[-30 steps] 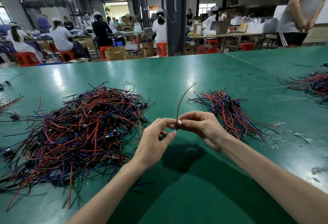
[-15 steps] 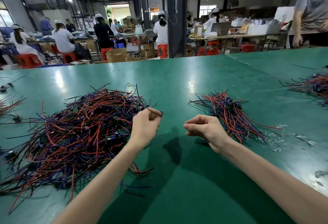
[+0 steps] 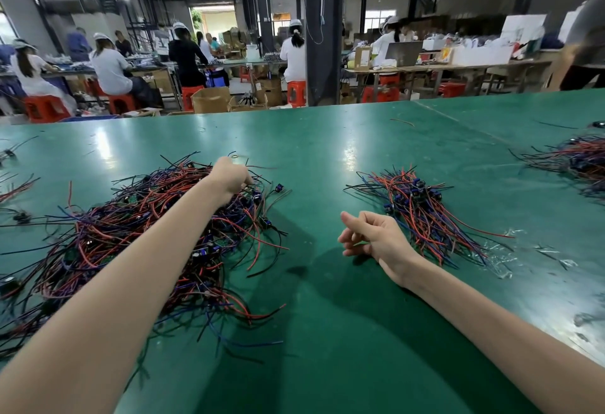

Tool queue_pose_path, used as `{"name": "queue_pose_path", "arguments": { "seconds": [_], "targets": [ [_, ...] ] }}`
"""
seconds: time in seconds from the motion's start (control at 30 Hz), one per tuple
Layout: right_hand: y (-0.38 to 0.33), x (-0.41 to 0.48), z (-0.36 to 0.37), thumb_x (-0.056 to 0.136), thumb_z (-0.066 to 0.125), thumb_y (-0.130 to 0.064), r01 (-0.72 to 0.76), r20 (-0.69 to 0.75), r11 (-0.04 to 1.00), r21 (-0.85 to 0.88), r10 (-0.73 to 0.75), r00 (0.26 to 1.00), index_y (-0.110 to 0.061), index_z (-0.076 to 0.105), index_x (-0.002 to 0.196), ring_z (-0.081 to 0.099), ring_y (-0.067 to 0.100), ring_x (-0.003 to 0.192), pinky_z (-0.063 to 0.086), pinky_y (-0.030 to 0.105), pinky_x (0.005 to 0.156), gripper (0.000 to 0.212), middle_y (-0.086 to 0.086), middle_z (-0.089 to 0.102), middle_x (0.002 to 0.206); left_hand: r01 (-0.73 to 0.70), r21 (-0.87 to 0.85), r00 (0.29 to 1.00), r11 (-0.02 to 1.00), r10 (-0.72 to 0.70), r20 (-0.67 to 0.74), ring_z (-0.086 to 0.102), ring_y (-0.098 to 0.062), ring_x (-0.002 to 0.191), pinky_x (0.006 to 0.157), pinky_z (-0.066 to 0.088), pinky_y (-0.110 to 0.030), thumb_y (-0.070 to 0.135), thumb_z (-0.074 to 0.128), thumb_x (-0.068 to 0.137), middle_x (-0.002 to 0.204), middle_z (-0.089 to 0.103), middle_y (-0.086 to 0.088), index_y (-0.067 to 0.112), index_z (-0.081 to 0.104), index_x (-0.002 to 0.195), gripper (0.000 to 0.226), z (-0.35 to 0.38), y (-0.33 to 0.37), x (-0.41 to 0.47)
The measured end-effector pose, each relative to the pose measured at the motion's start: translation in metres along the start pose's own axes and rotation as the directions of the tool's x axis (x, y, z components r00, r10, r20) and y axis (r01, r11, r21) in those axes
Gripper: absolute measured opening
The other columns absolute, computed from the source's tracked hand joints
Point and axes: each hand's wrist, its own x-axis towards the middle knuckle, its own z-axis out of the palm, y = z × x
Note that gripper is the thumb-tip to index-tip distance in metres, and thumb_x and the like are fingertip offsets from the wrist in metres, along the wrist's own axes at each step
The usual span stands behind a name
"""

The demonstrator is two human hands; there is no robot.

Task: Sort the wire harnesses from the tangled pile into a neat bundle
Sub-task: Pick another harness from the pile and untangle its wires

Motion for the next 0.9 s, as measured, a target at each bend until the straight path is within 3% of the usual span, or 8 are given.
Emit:
{"name": "queue_pose_path", "arguments": {
  "seconds": [0.07,0.13,0.2,0.3,0.4,0.5,0.77,0.9],
  "targets": [
    [0.000,0.001,0.000,0.075,0.067,-0.037,-0.013,-0.016,1.000,-0.021,0.013,1.000,-0.008,0.047,0.059,0.058,0.016,0.053,0.054,0.030,0.055,0.039,0.010,0.065,0.063,-0.079,0.212,0.994,0.974,0.094,-0.059,0.047,-0.026,0.089,0.080,0.042,-0.036,-0.015,0.052,0.081,0.085,0.048,-0.015,0.005,0.045,0.074,0.022,-0.012,-0.004,0.009],
    [0.000,0.001,0.000,0.084,0.061,-0.034,-0.021,-0.024,0.999,-0.039,0.020,1.000,-0.007,0.051,0.063,0.059,0.016,0.054,0.054,0.031,0.056,0.036,0.009,0.065,0.064,-0.161,0.382,0.970,0.910,0.216,-0.107,0.046,-0.023,0.084,0.077,0.037,-0.030,-0.009,0.053,0.080,0.084,0.050,-0.013,0.013,0.046,0.069,0.025,-0.026,-0.006,0.016],
    [0.001,0.001,0.000,0.094,0.054,-0.025,-0.014,-0.019,0.998,-0.056,0.013,1.000,-0.005,0.059,0.071,0.060,0.016,0.055,0.053,0.028,0.055,0.031,0.009,0.066,0.065,-0.146,0.606,0.934,0.782,0.310,-0.176,0.050,-0.030,0.091,0.083,0.040,-0.033,0.002,0.053,0.083,0.093,0.054,-0.016,0.010,0.055,0.080,0.008,-0.043,-0.005,0.018],
    [0.001,0.000,0.002,0.100,0.044,-0.012,-0.001,0.015,0.992,-0.126,0.003,1.000,-0.002,0.063,0.082,0.059,0.014,0.056,0.053,0.024,0.054,0.028,0.009,0.066,0.068,0.135,0.815,0.940,0.564,0.187,-0.285,0.046,-0.040,0.116,0.099,0.039,-0.048,0.018,0.050,0.088,0.121,0.052,-0.024,0.001,0.050,0.112,0.030,-0.069,-0.014,0.024],
    [0.001,0.000,0.004,0.102,0.037,-0.006,-0.008,0.029,0.985,-0.175,0.013,1.000,-0.002,0.063,0.091,0.059,0.013,0.056,0.052,0.023,0.054,0.029,0.010,0.067,0.072,0.103,0.832,0.978,0.545,0.096,-0.184,0.057,-0.036,0.104,0.090,0.049,-0.041,0.014,0.044,0.091,0.114,0.060,-0.024,-0.001,0.056,0.092,0.020,-0.085,-0.026,0.022],
    [0.002,0.001,0.004,0.101,0.031,0.002,-0.015,0.021,0.981,-0.194,0.020,1.000,-0.003,0.062,0.093,0.059,0.014,0.056,0.053,0.023,0.054,0.032,0.011,0.066,0.073,0.075,0.827,0.964,0.557,0.173,-0.204,0.060,-0.035,0.092,0.076,0.050,-0.036,0.014,0.055,0.087,0.099,0.063,-0.023,0.001,0.053,0.073,0.019,-0.091,-0.027,0.022],
    [0.007,0.004,0.001,0.101,0.034,0.000,-0.018,0.022,0.978,-0.206,0.023,1.000,-0.004,0.064,0.093,0.059,0.016,0.055,0.053,0.028,0.057,0.031,0.007,0.067,0.069,0.136,0.790,0.912,0.598,0.237,-0.336,0.057,-0.041,0.102,0.088,0.051,-0.046,0.012,0.064,0.084,0.109,0.059,-0.025,-0.006,0.059,0.100,0.025,-0.099,-0.001,0.016],
    [0.007,0.005,0.000,0.100,0.035,-0.002,-0.019,0.026,0.978,-0.207,0.025,0.999,-0.005,0.064,0.093,0.059,0.017,0.056,0.051,0.030,0.057,0.030,0.007,0.067,0.069,0.011,0.737,0.779,0.676,0.456,-0.430,0.055,-0.045,0.105,0.088,0.047,-0.047,0.009,0.056,0.089,0.110,0.061,-0.029,-0.008,0.064,0.104,0.024,-0.107,0.023,0.015]
  ]
}}
